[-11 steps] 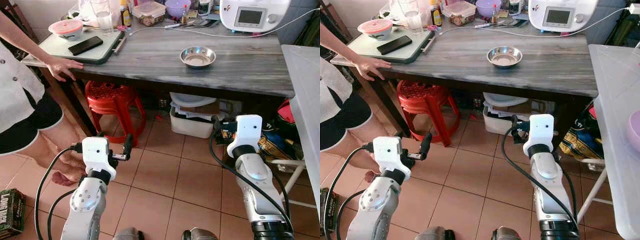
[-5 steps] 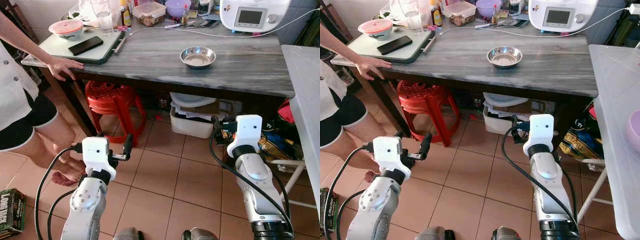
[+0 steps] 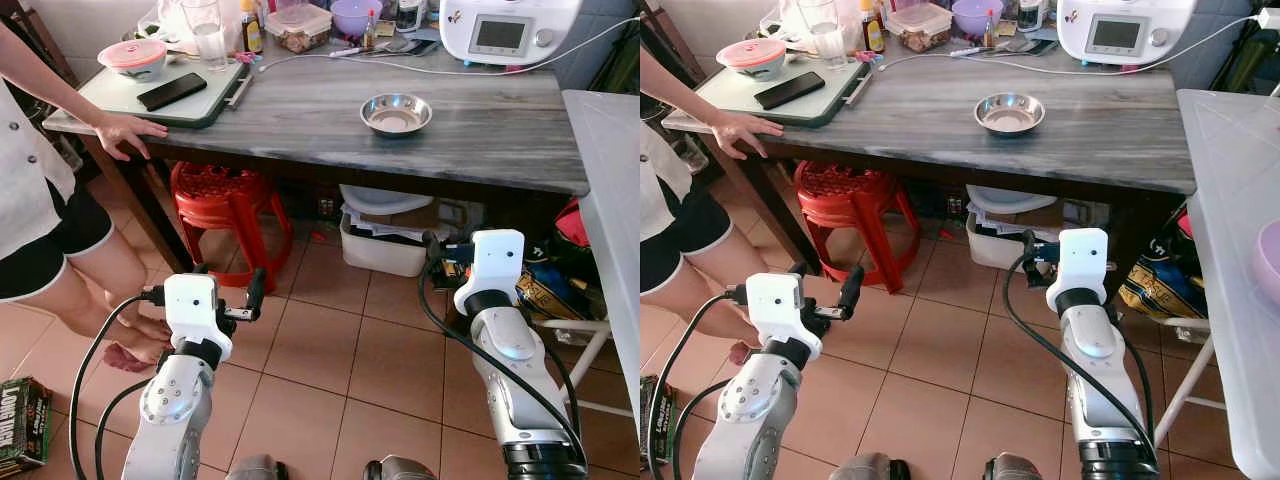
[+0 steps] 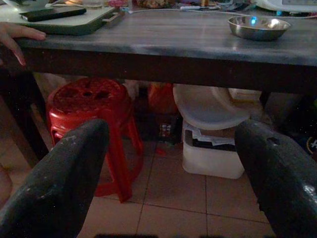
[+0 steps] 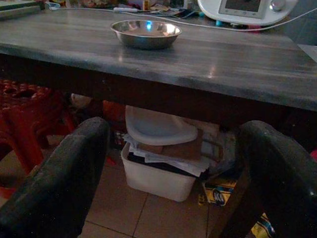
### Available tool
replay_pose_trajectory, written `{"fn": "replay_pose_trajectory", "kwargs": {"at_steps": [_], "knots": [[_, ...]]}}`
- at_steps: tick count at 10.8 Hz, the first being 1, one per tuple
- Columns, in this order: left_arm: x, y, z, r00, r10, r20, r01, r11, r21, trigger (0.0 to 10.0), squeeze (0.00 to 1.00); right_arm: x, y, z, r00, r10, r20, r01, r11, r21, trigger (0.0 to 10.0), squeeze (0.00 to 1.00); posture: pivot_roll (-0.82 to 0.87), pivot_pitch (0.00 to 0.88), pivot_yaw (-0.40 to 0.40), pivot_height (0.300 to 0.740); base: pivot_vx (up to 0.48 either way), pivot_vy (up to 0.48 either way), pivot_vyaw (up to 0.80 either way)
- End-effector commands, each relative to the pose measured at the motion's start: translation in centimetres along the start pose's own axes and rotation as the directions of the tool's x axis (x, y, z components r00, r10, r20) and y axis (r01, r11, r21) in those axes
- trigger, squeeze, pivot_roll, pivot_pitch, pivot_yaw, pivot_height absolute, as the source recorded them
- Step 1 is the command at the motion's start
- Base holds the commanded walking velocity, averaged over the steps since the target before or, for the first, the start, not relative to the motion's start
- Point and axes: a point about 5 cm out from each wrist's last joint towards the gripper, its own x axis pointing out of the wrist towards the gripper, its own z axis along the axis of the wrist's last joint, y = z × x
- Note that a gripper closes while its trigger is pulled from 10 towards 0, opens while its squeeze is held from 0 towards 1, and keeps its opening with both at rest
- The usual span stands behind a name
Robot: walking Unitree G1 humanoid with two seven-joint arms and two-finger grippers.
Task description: Setting the table
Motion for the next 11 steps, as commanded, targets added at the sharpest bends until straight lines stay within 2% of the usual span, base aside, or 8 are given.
{"fn": "replay_pose_trajectory", "kwargs": {"at_steps": [1,2,3,4,5,6,10,11], "knots": [[-0.03,0.16,0.36,1.0,0.002,0.011,-0.002,1.0,0.007,10.0,0.0,0.04,0.2,0.5,1.0,0.008,0.015,-0.008,1.0,-0.001,10.0,0.0,0.02,0.047,0.064,0.74,0.0,0.0,0.0],[-0.04,0.11,0.39,1.0,-0.007,0.012,0.007,1.0,0.002,10.0,0.0,0.08,0.22,0.47,1.0,0.007,0.01,-0.007,1.0,-0.004,10.0,0.0,0.0,0.0,0.0,0.74,0.0,0.0,0.0],[0.16,0.36,0.79,0.999,0.051,0.019,-0.05,0.998,-0.038,10.0,0.0,0.28,-0.37,0.41,0.999,-0.049,-0.005,0.049,0.996,0.075,10.0,0.0,0.01,0.074,0.066,0.74,0.0,0.0,0.0],[0.19,0.38,0.8,0.998,0.058,0.016,-0.057,0.997,-0.045,10.0,0.0,0.31,-0.34,0.58,0.999,-0.032,0.007,0.032,0.999,0.042,10.0,0.0,0.01,0.076,0.066,0.74,0.0,0.0,0.0],[0.26,0.31,0.88,0.999,0.049,0.02,-0.049,0.998,-0.027,10.0,0.0,0.15,-0.1,0.74,1.0,0.013,0.008,-0.014,0.999,0.051,10.0,0.0,0.0,0.077,0.066,0.74,0.0,0.0,0.0],[0.29,0.24,0.89,0.999,0.042,0.018,-0.041,0.999,-0.029,10.0,0.0,-0.09,-0.25,0.97,1.0,0.008,0.029,-0.01,0.996,0.091,10.0,0.0,0.0,0.079,0.062,0.74,0.0,0.0,0.0],[0.11,0.21,1.17,0.999,0.026,0.027,-0.025,0.999,-0.03,10.0,0.0,0.17,0.04,0.93,0.999,0.039,0.011,-0.04,0.995,0.088,10.0,0.0,0.01,0.084,0.056,0.74,0.0,0.0,0.0],[0.08,0.09,1.28,0.999,0.018,0.032,-0.017,0.999,-0.036,10.0,0.0,0.24,0.21,1.17,0.998,0.052,0.022,-0.054,0.995,0.08,10.0,0.0,0.02,0.085,0.055,0.74,0.0,0.0,-0.8]]}}
